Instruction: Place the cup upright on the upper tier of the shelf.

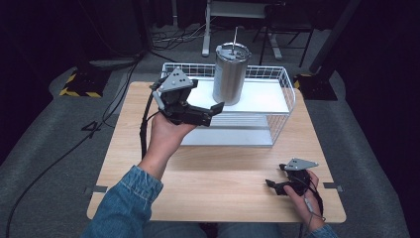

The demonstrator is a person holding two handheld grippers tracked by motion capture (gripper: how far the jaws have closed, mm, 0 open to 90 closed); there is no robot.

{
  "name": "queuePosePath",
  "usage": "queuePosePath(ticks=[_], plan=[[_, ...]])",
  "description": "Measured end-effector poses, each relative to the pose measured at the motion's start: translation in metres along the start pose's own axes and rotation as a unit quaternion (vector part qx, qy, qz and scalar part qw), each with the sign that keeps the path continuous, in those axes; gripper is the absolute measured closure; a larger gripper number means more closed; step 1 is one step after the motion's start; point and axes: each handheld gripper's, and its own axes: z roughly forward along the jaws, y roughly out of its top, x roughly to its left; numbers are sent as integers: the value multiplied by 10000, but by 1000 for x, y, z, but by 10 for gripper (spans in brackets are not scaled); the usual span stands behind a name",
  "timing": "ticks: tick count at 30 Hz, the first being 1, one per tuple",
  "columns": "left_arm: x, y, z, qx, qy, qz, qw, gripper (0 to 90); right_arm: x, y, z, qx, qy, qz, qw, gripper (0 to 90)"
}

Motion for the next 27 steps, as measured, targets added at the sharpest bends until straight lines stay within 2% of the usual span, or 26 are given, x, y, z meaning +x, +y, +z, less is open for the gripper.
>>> queuePosePath(ticks=[12,21,27], plan=[[-8,-30,-31,125,-70,72,9999,0,0,0,0,-2,-9,3,10000,126],[-8,-58,-41,285,-37,108,9995,0,0,0,0,-1,-13,0,10000,126],[-3,-81,-44,397,-24,10,9992,0,0,0,0,0,-16,-4,10000,126]])
